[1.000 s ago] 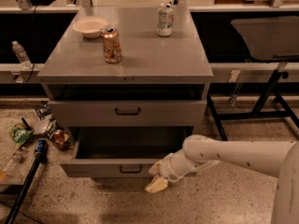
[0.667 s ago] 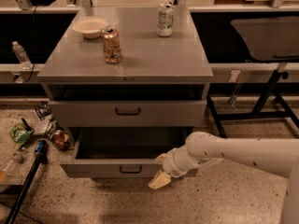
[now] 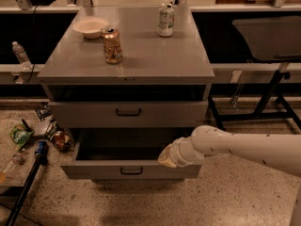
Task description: Open middle drawer
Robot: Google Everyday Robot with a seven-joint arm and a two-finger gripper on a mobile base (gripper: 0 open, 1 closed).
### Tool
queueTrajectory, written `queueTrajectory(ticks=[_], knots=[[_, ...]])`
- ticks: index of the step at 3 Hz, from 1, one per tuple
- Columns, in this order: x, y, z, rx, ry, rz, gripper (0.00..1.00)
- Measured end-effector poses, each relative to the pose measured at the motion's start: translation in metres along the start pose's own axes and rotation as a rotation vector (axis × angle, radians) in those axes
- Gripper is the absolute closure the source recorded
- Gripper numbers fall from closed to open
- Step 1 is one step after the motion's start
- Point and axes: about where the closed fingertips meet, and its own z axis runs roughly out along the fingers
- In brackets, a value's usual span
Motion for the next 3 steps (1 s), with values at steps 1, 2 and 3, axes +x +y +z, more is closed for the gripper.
queueTrajectory(ticks=[1, 2, 3], knots=[[0.001, -0.03, 0.023, 0.078, -0.015, -0.084, 1.0], [0.011, -0.044, 0.044, 0.105, -0.027, -0.191, 1.0], [0.015, -0.052, 0.054, 0.102, -0.021, -0.256, 1.0]])
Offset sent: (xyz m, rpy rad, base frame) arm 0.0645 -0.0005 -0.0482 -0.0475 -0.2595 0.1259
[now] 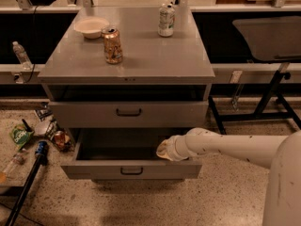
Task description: Open middle drawer
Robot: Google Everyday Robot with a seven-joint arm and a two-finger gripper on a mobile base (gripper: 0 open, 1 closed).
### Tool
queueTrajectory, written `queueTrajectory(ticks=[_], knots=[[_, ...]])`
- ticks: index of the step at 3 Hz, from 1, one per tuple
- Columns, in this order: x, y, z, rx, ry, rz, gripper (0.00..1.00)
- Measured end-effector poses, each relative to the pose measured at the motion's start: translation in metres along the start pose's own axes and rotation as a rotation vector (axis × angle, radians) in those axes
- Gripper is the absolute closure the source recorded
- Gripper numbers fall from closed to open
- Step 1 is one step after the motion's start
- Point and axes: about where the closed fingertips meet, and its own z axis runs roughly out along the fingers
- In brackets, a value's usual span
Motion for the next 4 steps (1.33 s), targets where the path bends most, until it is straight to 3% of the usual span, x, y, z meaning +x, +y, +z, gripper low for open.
queueTrajectory(ticks=[2, 4], knots=[[0.011, -0.013, 0.021, -0.035, 0.014, -0.081, 1.0], [0.023, -0.014, 0.053, -0.099, 0.018, -0.082, 1.0]])
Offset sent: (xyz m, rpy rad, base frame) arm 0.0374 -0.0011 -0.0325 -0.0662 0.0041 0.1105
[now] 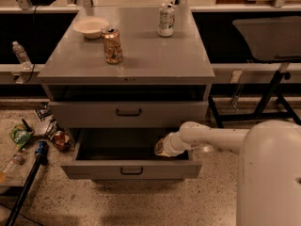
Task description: Open middle drawer
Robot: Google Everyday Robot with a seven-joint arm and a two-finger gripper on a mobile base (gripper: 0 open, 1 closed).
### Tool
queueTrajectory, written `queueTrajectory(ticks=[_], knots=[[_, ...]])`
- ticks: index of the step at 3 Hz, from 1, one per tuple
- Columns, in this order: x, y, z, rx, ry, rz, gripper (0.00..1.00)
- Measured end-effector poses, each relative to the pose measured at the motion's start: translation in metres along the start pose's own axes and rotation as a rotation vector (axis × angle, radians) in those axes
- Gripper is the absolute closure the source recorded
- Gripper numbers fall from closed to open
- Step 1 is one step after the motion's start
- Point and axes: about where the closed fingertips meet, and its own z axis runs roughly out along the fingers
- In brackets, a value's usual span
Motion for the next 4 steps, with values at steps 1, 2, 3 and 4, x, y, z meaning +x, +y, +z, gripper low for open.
queueTrajectory(ticks=[1, 2, 3, 4], knots=[[0.005, 0.007, 0.018, -0.051, 0.002, 0.016, 1.0], [0.005, 0.014, 0.025, -0.081, 0.001, 0.031, 1.0], [0.0, 0.03, 0.029, -0.136, -0.015, 0.069, 1.0], [-0.004, 0.052, 0.027, -0.202, -0.016, 0.093, 1.0]])
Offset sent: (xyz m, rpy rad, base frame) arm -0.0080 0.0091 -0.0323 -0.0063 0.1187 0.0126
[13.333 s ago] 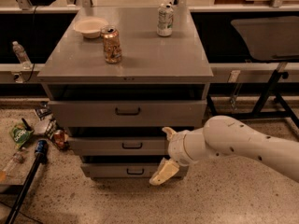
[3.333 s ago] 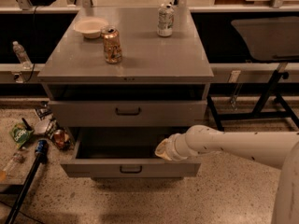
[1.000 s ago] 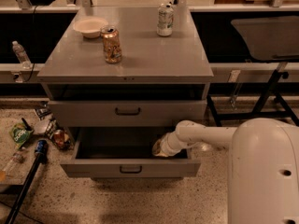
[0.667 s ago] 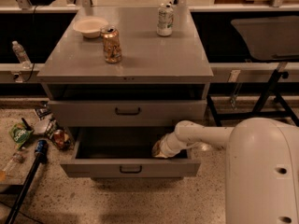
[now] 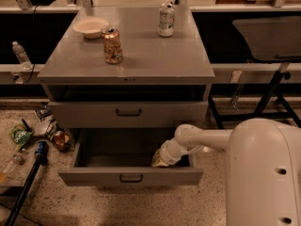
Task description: Open middle drawer
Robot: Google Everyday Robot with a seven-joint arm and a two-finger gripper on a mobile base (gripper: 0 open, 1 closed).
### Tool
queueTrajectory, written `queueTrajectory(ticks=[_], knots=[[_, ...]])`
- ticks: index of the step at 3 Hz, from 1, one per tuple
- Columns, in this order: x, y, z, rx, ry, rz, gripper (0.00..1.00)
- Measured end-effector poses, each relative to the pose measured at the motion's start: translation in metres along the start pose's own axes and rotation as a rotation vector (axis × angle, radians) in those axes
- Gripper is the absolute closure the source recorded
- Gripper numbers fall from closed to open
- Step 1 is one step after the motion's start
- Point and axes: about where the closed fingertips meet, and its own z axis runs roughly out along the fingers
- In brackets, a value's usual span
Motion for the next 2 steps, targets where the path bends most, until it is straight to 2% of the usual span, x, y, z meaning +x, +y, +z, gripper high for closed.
queueTrajectory(ticks=[1, 2], knots=[[-0.008, 0.037, -0.002, -0.089, -0.019, 0.042, 1.0], [-0.019, 0.067, -0.007, -0.15, -0.039, 0.078, 1.0]])
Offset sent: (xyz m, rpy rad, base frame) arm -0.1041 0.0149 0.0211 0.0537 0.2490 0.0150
